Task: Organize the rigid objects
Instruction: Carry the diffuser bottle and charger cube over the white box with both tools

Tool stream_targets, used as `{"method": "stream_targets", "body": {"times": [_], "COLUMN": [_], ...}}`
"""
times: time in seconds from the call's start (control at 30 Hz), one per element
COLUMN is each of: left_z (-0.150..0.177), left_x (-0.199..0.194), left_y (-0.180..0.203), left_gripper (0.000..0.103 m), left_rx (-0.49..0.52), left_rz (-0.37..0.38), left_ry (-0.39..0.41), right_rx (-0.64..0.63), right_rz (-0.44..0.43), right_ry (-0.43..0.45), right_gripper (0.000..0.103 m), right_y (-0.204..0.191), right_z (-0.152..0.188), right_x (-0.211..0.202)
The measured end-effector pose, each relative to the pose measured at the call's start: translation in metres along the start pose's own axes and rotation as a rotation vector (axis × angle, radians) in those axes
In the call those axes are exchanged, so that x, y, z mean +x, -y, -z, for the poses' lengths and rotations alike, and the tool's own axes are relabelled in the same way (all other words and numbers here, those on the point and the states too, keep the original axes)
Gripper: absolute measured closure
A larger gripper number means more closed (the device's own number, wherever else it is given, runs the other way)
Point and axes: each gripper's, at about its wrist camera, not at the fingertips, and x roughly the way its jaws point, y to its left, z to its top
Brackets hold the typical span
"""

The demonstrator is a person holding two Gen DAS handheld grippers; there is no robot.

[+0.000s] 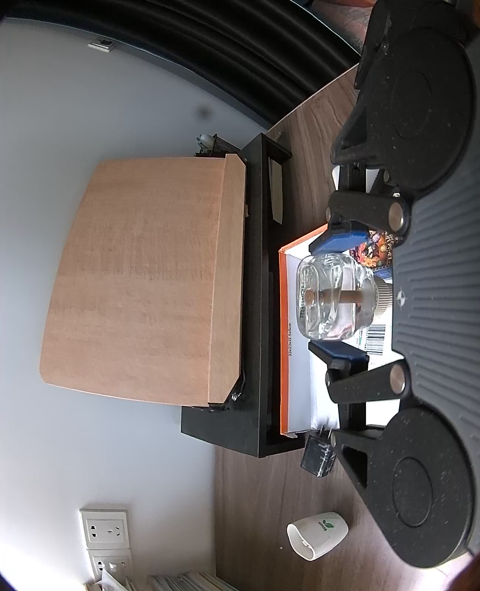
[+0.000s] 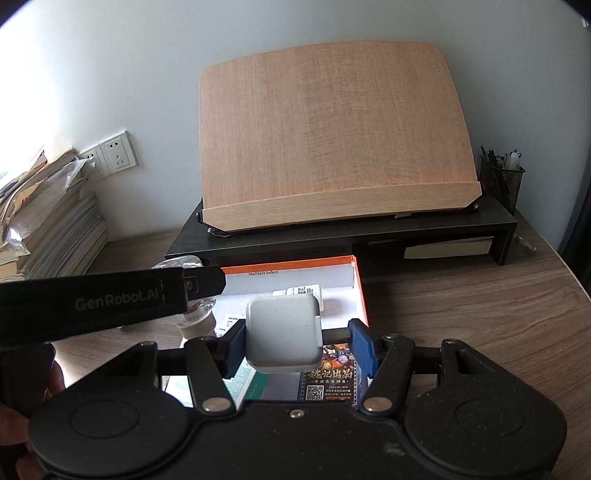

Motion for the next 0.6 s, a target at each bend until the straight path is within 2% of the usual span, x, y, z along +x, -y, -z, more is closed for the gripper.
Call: {"method": "stream_targets", "body": {"times": [0.6], "left_z": [-0.0013], "left_x": [0.0059], "left_y": [0.0027], "left_gripper": [0.053], "left_rx": [0.012], "left_rz": [0.015], "left_ry": [-0.009], "right_rx": [0.002], "right_rz": [0.003], "right_ry": [-0.005], "right_gripper": [0.032], "right_y": [0.0003], "right_z": [0.0001], "right_x": [0.0034]}}
